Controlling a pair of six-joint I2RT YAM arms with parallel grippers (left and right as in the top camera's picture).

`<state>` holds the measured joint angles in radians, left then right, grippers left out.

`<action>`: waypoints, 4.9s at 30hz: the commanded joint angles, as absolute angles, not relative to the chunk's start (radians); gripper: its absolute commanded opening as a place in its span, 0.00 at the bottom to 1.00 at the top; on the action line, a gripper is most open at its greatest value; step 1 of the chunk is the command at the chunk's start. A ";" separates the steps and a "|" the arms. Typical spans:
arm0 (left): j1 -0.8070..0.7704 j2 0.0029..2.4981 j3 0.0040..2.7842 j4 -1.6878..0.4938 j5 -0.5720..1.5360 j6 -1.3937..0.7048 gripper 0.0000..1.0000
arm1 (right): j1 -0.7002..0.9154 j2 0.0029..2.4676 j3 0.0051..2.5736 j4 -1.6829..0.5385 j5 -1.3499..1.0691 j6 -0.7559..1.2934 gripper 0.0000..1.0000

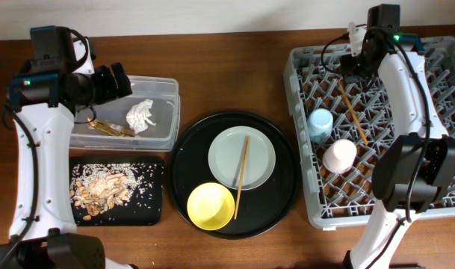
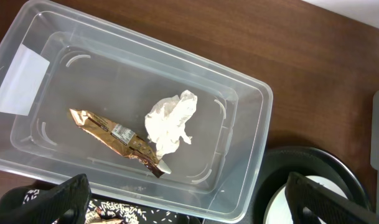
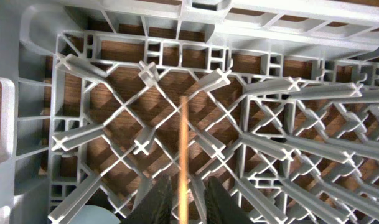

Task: Sort waste into correct bins and load items into the dishwasher rack
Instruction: 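Grasp the second chopstick on the plate with the right gripper, then place the second chopstick in the rack with the right gripper, then grasp the yellow bowl rim with the right gripper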

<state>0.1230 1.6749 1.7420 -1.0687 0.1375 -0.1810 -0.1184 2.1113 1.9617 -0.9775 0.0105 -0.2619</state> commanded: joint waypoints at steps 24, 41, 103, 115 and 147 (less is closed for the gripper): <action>0.126 1.673 1.742 -1.068 0.133 -0.190 0.99 | 0.546 2.101 1.951 -1.361 -0.309 0.460 0.97; 0.126 1.673 1.742 -1.068 0.133 -0.189 0.99 | 0.693 2.101 1.547 -1.164 -0.039 0.952 0.30; 0.126 1.673 1.742 -1.068 0.133 -0.190 0.99 | 0.469 1.982 2.051 -1.699 -0.538 -0.228 0.26; 0.126 1.673 1.742 -1.068 0.133 -0.190 0.99 | 1.039 1.964 2.026 -1.693 -0.302 0.107 0.28; 0.126 1.673 1.742 -1.068 0.133 -0.189 0.99 | 1.035 1.894 1.244 -0.701 -0.231 0.114 0.50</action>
